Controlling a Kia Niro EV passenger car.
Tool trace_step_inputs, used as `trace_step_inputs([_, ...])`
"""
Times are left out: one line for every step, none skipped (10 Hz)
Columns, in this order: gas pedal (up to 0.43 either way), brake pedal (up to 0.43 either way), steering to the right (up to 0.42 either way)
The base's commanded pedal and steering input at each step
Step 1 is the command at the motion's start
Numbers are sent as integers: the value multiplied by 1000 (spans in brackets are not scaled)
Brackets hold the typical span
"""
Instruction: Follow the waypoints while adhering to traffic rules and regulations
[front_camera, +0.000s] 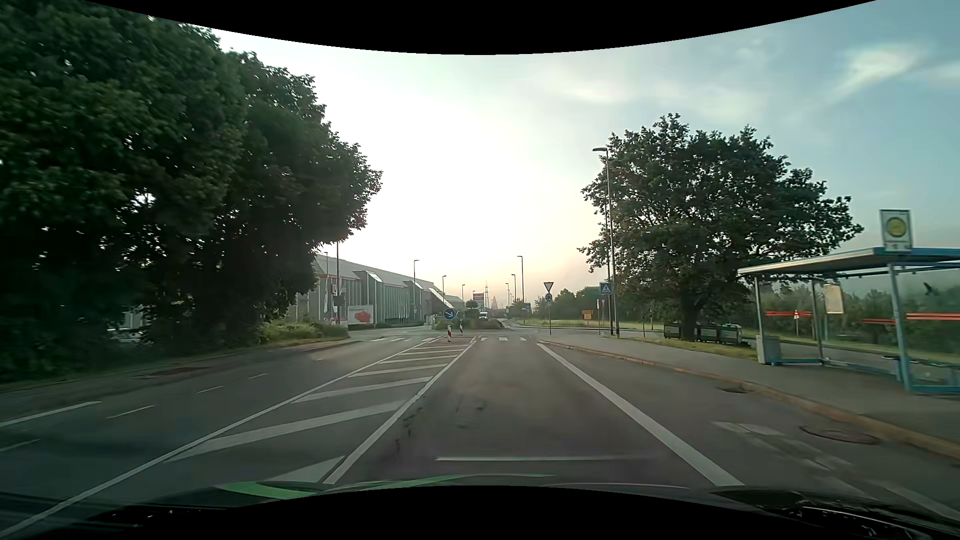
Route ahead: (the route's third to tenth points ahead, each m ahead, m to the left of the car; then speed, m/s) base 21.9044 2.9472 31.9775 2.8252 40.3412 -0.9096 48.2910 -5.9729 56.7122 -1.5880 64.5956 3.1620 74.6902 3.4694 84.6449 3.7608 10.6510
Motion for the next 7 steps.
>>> trace_step_inputs([0, 244, 2])
trace_step_inputs([0, 244, 2])
trace_step_inputs([0, 250, 2])
trace_step_inputs([0, 250, 2])
trace_step_inputs([0, 250, 2])
trace_step_inputs([0, 250, 3])
trace_step_inputs([0, 250, 2])
